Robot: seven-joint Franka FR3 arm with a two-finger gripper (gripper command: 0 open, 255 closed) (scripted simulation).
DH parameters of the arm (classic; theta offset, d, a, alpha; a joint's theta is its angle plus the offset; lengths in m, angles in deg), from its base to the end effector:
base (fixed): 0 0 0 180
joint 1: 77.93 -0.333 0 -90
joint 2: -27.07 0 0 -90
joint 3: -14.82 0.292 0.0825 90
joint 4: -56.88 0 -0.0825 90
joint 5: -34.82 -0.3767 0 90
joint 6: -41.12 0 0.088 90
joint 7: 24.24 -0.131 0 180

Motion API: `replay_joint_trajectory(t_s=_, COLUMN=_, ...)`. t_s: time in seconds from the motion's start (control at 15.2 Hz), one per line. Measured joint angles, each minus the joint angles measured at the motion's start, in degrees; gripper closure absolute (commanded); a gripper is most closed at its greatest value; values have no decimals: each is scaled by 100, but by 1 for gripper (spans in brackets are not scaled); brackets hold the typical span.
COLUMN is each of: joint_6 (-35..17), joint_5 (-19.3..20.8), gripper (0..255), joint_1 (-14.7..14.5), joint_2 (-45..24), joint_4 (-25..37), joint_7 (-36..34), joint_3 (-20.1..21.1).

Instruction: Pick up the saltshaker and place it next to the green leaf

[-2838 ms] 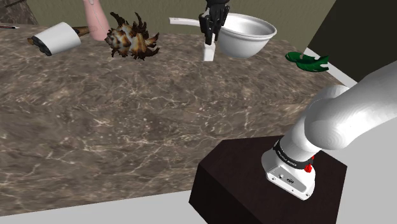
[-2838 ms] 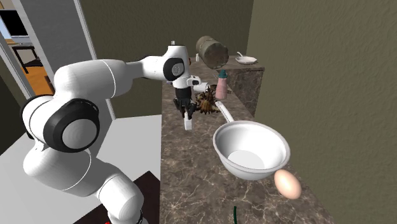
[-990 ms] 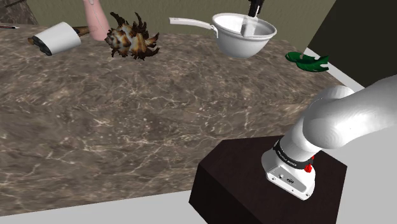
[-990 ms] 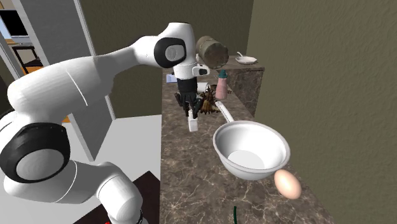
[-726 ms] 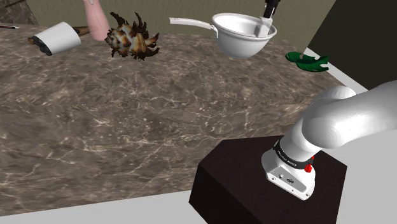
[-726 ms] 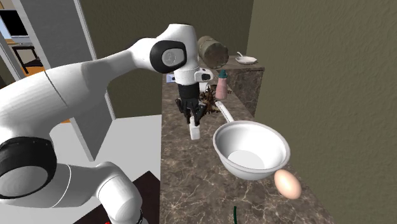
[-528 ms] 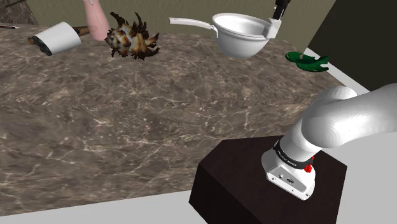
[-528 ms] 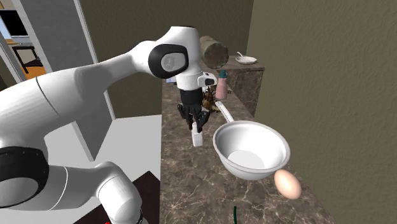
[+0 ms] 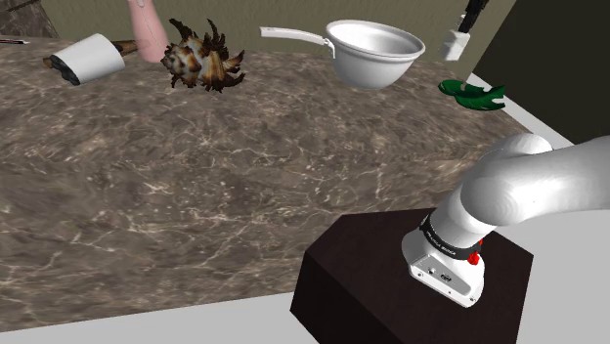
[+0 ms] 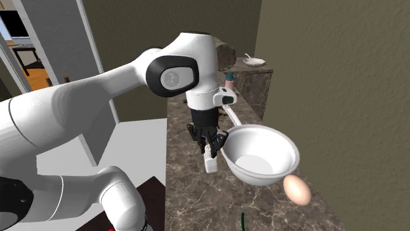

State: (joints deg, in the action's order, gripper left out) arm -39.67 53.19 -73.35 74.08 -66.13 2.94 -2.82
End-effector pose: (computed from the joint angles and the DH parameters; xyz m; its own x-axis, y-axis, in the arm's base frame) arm 0.2476 -0.1921 0.6229 0.9934 0.1143 0.0077 0.1129 -0.9881 0.1046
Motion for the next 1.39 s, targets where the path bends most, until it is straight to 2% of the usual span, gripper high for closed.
replay_joint_trajectory(t_s=0.66, joint_6=88, joint_5=823, gripper=255, joint_1=224, joint_2=144, joint_4=386, joint_7=1329, joint_3=-1169)
replay_joint_trajectory(t_s=1.39, joint_6=-547, joint_5=1079, gripper=255, joint_1=345, joint_2=477, joint_4=-550, joint_7=1255, joint_3=-1425)
